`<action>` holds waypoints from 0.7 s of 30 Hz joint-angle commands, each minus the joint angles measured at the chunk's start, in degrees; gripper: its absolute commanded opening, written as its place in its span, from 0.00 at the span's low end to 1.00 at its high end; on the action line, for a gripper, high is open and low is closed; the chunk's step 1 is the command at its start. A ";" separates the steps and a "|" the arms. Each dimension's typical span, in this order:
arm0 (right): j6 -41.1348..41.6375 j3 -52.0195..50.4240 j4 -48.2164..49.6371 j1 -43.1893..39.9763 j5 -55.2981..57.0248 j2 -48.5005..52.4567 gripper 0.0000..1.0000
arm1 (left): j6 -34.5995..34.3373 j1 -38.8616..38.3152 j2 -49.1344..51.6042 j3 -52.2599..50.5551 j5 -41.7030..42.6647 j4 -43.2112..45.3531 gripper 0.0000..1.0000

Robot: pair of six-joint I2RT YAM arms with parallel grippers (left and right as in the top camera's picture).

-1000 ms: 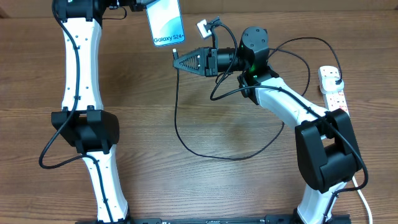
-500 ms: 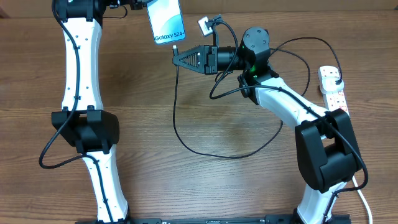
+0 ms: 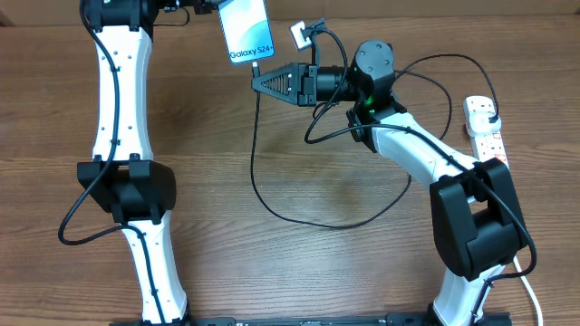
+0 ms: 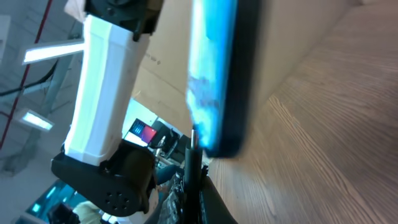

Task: Plug charger to phone and switch on socket
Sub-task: 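Align the connector with the phone port held by the left gripper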

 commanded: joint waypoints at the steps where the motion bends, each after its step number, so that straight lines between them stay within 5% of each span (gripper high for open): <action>1: 1.62 1.01 1.88 0.13 0.61 -0.70 0.04 | -0.48 -0.48 0.15 0.22 0.72 0.44 0.04; 21: 1.60 0.96 0.48 0.13 0.59 -0.70 0.04 | -5.18 -0.13 0.15 0.22 -0.79 0.90 0.04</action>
